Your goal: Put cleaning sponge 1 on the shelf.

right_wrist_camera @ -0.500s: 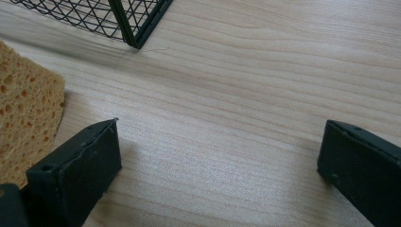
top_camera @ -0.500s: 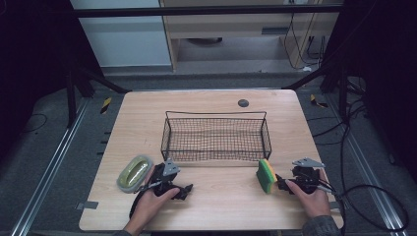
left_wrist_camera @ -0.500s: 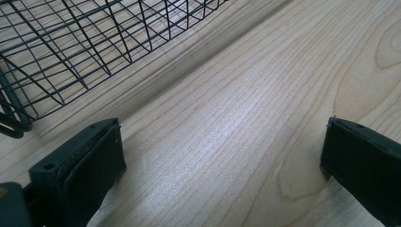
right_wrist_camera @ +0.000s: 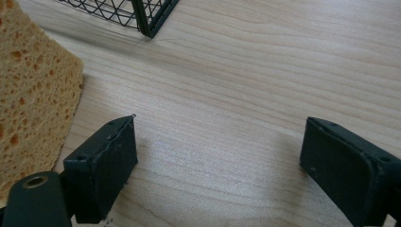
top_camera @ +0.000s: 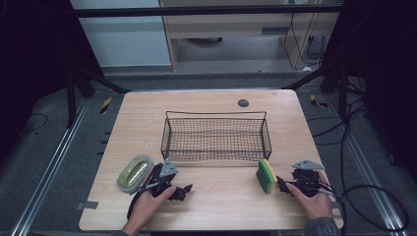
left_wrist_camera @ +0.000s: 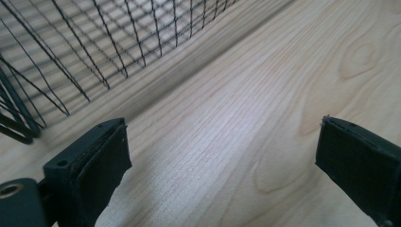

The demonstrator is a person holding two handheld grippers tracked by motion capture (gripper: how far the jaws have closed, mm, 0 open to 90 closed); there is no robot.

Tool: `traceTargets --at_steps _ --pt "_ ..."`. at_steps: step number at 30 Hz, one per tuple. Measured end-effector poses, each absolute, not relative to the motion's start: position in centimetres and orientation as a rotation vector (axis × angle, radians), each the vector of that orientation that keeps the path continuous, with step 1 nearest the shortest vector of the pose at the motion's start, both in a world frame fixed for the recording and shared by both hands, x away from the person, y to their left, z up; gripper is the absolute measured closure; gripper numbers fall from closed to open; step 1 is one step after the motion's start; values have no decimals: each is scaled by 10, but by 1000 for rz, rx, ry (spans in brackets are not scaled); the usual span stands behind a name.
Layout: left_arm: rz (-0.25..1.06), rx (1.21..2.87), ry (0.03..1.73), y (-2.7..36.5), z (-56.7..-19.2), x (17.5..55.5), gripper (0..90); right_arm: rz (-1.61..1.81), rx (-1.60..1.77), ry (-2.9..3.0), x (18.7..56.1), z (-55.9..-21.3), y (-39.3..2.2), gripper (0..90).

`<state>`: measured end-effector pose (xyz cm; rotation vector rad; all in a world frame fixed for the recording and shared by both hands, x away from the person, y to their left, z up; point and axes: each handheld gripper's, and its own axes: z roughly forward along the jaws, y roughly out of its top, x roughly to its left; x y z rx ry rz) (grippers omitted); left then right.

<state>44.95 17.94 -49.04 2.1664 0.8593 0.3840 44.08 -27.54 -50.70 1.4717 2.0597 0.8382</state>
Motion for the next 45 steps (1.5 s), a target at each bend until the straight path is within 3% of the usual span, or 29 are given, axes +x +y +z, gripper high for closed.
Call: traceTargets --at_steps 12,18,23,28,35,45 --pt "440 2277 991 231 -415 462 42 887 1461 2049 442 -511 -278 134" --pt "433 2393 1070 260 -396 479 64 897 1458 2049 443 -511 -278 129" --pt "391 2493 1107 276 -394 489 116 894 1452 2051 443 -511 -279 127" --pt "344 2589 1157 290 -401 497 271 895 1447 2054 444 -511 -279 124" --pt "269 2633 1189 301 -405 500 420 908 1463 2053 444 -511 -278 117" --pt "182 2620 1226 309 -410 507 447 910 1460 2054 445 -511 -278 115"
